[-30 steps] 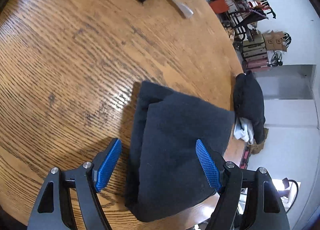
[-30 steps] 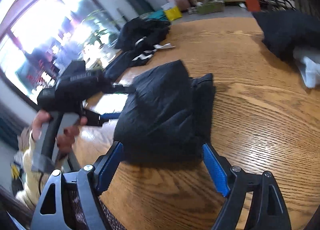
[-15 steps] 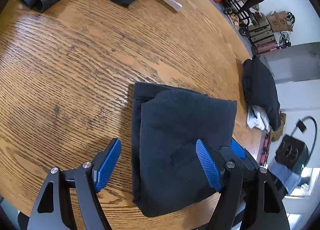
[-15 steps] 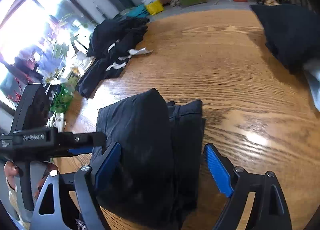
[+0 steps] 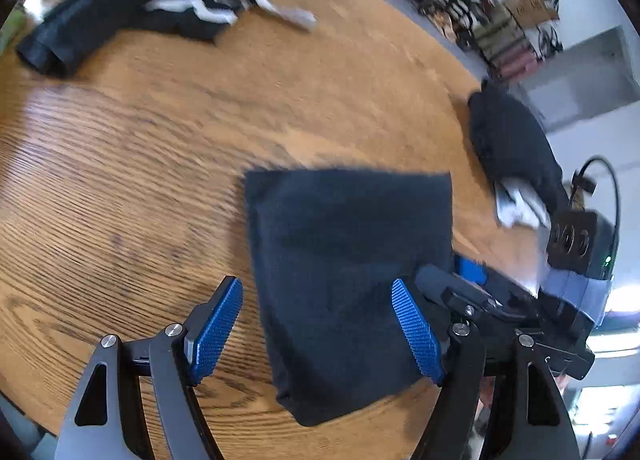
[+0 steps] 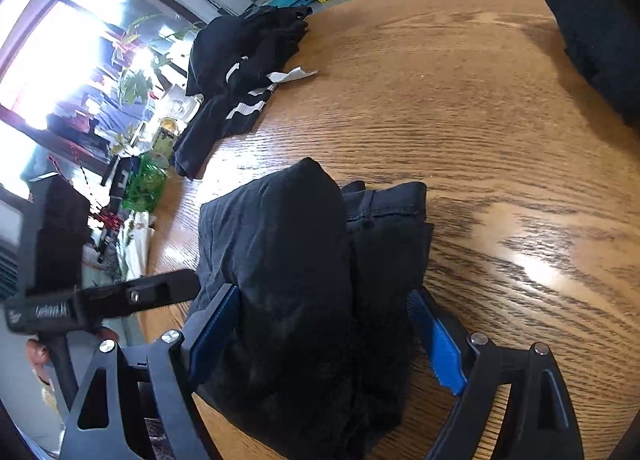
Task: Fold clothes
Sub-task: 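Grasp the black bundle with the left gripper while the right gripper grasps it too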
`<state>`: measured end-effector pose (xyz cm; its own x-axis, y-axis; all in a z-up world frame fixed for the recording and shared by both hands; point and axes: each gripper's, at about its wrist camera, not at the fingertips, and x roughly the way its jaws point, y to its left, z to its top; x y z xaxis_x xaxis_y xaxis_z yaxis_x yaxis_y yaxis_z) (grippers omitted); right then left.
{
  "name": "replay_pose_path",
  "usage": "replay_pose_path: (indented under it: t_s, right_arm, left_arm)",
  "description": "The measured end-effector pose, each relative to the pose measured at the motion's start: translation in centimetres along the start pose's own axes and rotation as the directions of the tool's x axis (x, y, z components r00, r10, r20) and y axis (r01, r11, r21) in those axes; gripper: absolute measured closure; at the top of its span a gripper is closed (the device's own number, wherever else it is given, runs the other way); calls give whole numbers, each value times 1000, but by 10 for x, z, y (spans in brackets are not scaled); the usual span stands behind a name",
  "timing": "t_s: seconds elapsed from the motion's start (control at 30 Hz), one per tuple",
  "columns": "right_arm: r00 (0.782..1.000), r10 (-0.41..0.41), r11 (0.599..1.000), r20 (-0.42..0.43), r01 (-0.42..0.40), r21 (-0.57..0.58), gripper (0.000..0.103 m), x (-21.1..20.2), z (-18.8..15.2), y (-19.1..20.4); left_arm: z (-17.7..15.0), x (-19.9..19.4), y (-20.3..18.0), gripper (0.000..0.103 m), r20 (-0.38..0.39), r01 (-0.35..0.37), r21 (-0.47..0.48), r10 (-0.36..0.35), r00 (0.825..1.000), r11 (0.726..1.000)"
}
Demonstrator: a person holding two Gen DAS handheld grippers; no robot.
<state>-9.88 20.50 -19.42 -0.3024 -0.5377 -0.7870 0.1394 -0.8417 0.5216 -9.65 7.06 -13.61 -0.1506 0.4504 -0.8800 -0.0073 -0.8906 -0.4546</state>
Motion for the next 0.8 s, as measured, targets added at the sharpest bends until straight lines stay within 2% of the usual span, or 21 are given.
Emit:
replay_pose_path:
  t_s: [0.2, 0.6, 0.7, 0.8]
  right_arm:
    - [998, -52, 998, -19, 51, -38, 13, 6, 2, 3]
    - [997, -71, 984, -19, 67, -163, 11, 10, -1, 7]
    - [997, -75, 977, -4, 72, -201, 10, 10, -4, 9]
    - [998, -61, 982, -6, 59, -182, 10, 9, -2, 7]
  left_arm:
    - [1, 18, 6, 24, -23, 8, -15, -9, 1000, 1000]
    - [-1, 14, 3, 20, 31, -24, 126, 20, 999, 992]
    - [2, 14, 6, 20, 9, -4, 89, 3, 1000, 996]
    - [6, 11, 8, 20, 11, 5, 63, -6, 1000, 998]
